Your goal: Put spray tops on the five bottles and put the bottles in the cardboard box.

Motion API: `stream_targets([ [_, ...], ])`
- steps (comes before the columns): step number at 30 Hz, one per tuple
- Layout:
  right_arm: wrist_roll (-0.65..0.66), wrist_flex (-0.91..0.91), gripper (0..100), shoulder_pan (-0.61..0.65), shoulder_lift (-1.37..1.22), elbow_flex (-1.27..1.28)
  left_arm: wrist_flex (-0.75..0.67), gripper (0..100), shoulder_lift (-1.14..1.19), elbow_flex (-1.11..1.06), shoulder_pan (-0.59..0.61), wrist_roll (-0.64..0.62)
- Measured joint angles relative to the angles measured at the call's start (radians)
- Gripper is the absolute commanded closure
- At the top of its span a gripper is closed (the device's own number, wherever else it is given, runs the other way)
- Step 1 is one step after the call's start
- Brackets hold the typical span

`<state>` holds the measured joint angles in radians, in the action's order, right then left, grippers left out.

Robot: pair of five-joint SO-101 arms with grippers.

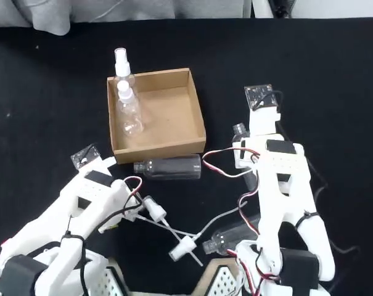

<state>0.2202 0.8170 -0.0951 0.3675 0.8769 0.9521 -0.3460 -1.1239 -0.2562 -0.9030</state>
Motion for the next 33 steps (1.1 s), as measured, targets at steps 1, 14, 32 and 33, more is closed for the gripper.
stream_targets([
  [1, 0.000, 0.000, 91.7, 0.000, 0.000, 0.000, 0.000, 75, 0.000, 0.000, 0.002, 0.000],
  [14, 0.000, 0.000, 91.7, 0.000, 0.000, 0.000, -0.005, 94, -0.002, 0.031, 0.000, -0.005],
  [32, 0.000, 0.000, 91.7, 0.000, 0.000, 0.000, 0.115, 97, 0.012, 0.115, 0.064, -0.005],
  [33, 0.000, 0.000, 91.7, 0.000, 0.000, 0.000, 0.133, 97, 0.014, 0.127, 0.086, -0.003],
])
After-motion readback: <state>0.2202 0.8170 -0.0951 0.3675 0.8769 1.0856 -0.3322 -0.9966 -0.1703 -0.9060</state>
